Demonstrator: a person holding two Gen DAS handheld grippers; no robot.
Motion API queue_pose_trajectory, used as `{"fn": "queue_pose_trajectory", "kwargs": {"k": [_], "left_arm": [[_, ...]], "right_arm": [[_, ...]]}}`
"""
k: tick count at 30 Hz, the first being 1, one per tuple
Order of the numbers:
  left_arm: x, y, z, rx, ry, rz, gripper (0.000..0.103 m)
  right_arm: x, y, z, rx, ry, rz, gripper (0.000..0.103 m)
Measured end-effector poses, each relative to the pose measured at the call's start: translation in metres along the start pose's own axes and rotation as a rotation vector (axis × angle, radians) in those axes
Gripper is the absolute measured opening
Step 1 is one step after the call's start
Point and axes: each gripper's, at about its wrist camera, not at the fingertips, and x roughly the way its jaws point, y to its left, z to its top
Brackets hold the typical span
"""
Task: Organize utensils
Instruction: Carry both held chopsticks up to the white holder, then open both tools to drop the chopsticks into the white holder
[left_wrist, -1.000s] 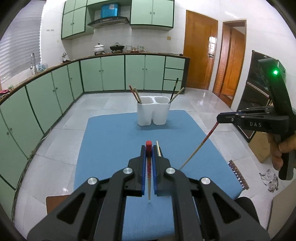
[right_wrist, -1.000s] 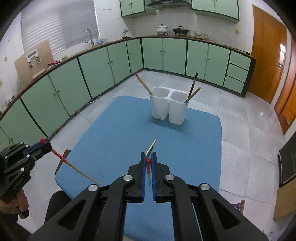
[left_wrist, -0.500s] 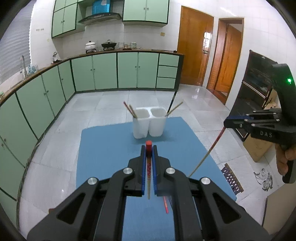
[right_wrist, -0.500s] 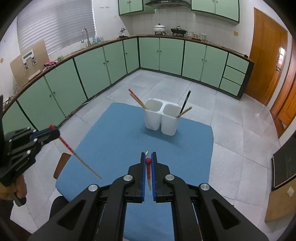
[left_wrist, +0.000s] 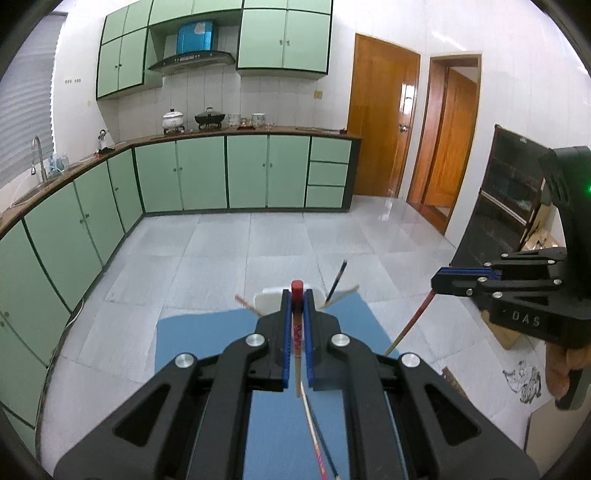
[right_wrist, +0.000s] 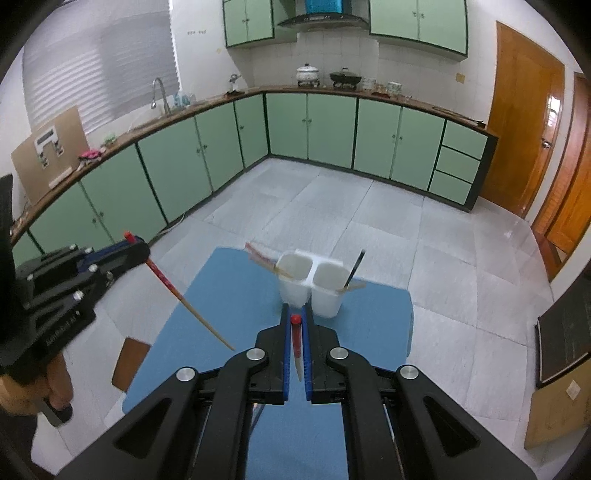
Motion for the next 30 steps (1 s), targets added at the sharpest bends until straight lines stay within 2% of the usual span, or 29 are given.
{"fn": "queue_pose_trajectory", "kwargs": {"k": [7,18,23,30], "left_arm": [[0.035,-0.003,0.037,-0.011,-0.016,0.015,0.005],[0.116,0.019,0.082,-0.042,-0.038,0.085,0.005],[0.167,0.030,0.077,-0.060,-0.024,0.099,0.005],[0.227,0.045,0.040,-0.074,0.061,0.113,0.007]], "right_arm": [[0.016,-0.006,0.041,0.020,-0.028,-0.025,0.006],[0.078,-0.030,0.094,0.077,-0.061,-0.090,0.005],[0.123,-0.054,0.094,0.128,-0.046,-0.099,0.005],[0.173,-0.081,0.073,0.172,0.018,-0.091,0.006]]}}
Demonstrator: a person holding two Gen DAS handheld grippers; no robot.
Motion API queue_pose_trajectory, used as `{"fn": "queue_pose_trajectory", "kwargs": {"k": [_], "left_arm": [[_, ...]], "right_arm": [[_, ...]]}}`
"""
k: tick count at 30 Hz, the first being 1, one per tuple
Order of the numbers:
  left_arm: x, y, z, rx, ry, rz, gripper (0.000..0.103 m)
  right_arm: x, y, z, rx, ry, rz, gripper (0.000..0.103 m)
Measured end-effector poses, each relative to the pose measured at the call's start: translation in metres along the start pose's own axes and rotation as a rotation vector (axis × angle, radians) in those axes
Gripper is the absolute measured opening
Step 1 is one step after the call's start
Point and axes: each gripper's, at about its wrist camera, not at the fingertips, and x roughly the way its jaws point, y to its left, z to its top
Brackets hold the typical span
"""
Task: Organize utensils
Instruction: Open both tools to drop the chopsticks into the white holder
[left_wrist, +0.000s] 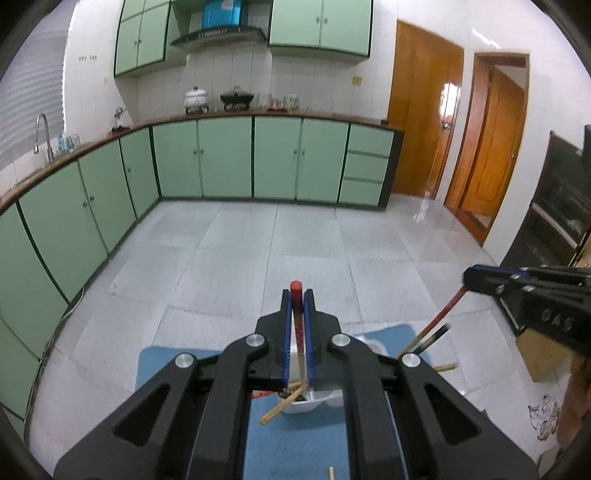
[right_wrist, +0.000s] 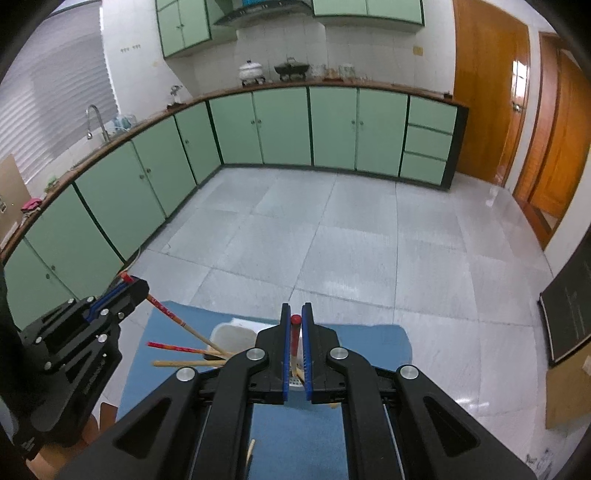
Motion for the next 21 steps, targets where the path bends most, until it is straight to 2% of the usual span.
{"fn": "queue_pose_trajectory", "kwargs": {"k": [3,5,10,13,15,19,20,21], "left_arm": [[0.010,0.009,-0.010,-0.011,0.022,-0.001,0.011],[0.006,0.012,-0.012,0.001,0.016,0.007,0.026],[-0.035,0.034,-0.020,-0.015,-0.023,-0.019,0.041],[-0.074,0.046,-0.045,0.007,-0.061,-0.017,0.054],[-0.095,0.052,-0.069,0.023,-0.072,-0.009,0.058],[-0.134,0.067,-0.138,0.051,-0.095,0.048,0.072],[-0.143,0.070,-0.165,0.060,-0.086,0.057,0.075],[-0.147,0.071,-0.178,0.063,-0.077,0.058,0.076]], "right_arm": [[0.008,-0.006,-0.006,0.007,0.001,0.003,0.008],[0.005,-0.013,-0.009,0.017,-0.007,0.017,0.009],[-0.033,-0.034,-0.034,0.036,-0.075,0.052,0.013],[-0.068,-0.038,-0.081,-0.018,-0.139,0.063,0.021],[-0.086,-0.036,-0.129,-0.061,-0.181,0.053,0.025],[-0.093,-0.019,-0.244,-0.117,-0.217,0.028,0.027],[-0.088,-0.012,-0.283,-0.121,-0.203,0.023,0.027],[-0.085,-0.004,-0.307,-0.124,-0.194,0.025,0.027]]}}
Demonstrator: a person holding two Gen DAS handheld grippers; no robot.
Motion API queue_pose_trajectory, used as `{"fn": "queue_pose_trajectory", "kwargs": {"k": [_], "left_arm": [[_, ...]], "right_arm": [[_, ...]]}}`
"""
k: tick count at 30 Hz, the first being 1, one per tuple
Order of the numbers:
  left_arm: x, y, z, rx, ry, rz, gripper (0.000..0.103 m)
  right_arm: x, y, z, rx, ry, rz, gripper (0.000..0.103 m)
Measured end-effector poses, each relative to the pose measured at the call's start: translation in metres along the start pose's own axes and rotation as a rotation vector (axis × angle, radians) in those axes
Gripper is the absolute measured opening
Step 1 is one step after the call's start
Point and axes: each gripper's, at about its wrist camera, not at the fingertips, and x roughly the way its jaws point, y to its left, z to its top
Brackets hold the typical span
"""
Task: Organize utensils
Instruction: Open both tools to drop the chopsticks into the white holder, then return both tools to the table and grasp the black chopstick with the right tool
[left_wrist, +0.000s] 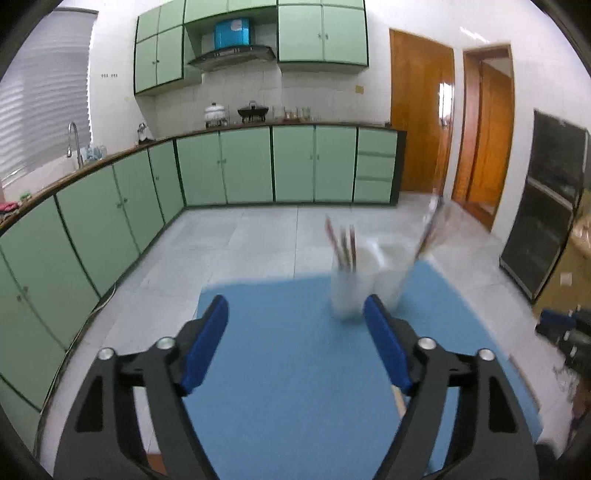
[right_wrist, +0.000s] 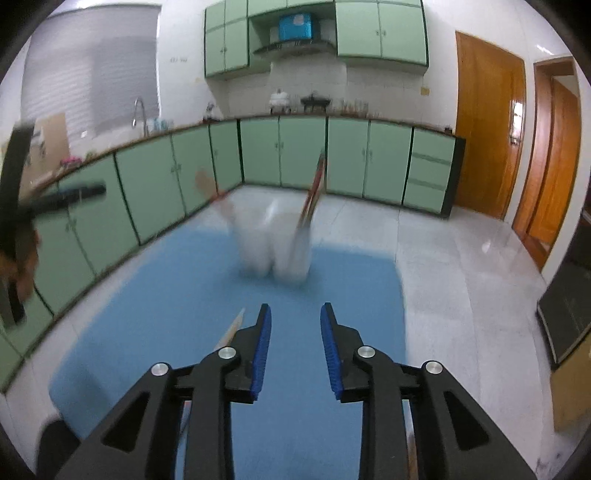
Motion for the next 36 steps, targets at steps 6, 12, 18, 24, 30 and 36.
{"fn": "queue_pose_trajectory", "kwargs": {"k": [6,12,18,24,30,36], "left_arm": [[-0.037,0.006,-0.103,-0.059,0.050,0.008,0.087],[-0.050,0.000,-0.163,-0.132,0.094,-0.004,0.088],[-0.054,-0.004,-0.185,-0.158,0.112,-0.018,0.088],[-0.047,-0.009,-0.188,-0.162,0.118,-0.028,0.088],[-0.036,-0.030,-0.189,-0.141,0.126,-0.046,0.088],[-0.015,-0.081,-0.202,-0.081,0.149,-0.066,0.088]], "right_arm": [[-0.003,0.081,-0.130,-0.037,0.029,0.005,0.031],[0.010,0.132,-0.166,-0.071,0.019,-0.001,0.043],[0.030,0.146,-0.162,-0.110,0.005,-0.026,0.052],[0.040,0.127,-0.158,-0.033,0.021,-0.004,0.019],[0.038,0.087,-0.156,0.032,0.040,-0.038,0.007],[0.036,0.042,-0.158,0.100,0.048,-0.100,0.007]]}}
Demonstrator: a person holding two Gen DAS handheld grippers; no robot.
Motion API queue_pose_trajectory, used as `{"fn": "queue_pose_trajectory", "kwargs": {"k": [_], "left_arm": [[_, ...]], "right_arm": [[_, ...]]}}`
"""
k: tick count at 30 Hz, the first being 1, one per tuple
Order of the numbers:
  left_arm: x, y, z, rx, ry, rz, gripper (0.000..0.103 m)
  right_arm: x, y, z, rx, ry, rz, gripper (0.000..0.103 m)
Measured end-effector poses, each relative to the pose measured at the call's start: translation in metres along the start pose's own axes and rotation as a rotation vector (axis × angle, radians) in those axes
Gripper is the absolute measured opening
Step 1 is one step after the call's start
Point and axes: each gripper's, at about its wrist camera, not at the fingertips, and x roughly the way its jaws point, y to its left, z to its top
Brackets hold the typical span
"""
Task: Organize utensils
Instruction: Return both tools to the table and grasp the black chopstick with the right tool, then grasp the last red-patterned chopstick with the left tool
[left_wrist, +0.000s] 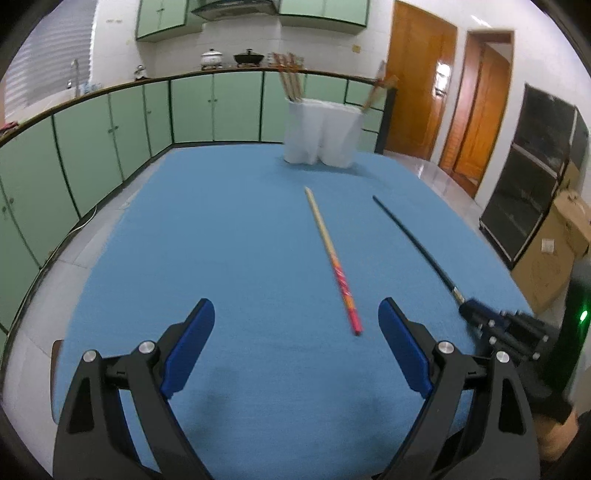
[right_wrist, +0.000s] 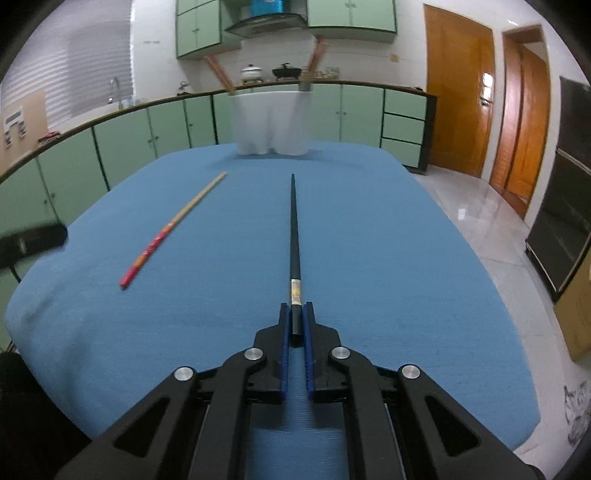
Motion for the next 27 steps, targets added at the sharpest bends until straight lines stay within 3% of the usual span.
{"fn": "queue_pose_trajectory", "kwargs": {"k": [4,8,12,15,19,20,25,27], "left_arm": [[0.021,-0.020,-0.012,0.015,0.031,0.021,0.086],[0.039,-0.027,-0.020,0.010,0.058,0.050,0.076],[0.041,-0.031,-0.023,0.019,0.027,0.084,0.069],[0.040,-0.032,-0.022,0.016,-0.003,0.078,0.051],[0.039,-0.032,-0.025,0.005,-0.031,0.065,0.015],[0.037,-0.031,-0.025,-0.003,-0.035,0.066,0.012],[0.031,-0.030,-0.031,-0.026,-0.032,0.060,0.012],[0.028,-0.030,-0.032,-0.033,-0.025,0.053,0.009]], "right_arm": [[0.000,-0.002,-0.001,-0.016,-0.013,0.004,0.007],[0.000,-0.005,-0.002,-0.016,-0.021,0.026,0.008],[-0.001,-0.007,-0.004,0.000,-0.025,0.042,0.009],[-0.003,-0.010,-0.005,0.016,-0.026,0.048,0.015],[-0.004,-0.006,-0.007,0.013,-0.032,0.047,0.022],[-0.004,-0.005,-0.008,0.007,-0.035,0.044,0.023],[-0.004,-0.004,-0.008,0.002,-0.034,0.040,0.023],[-0.003,-0.004,-0.007,0.001,-0.032,0.044,0.015]]}}
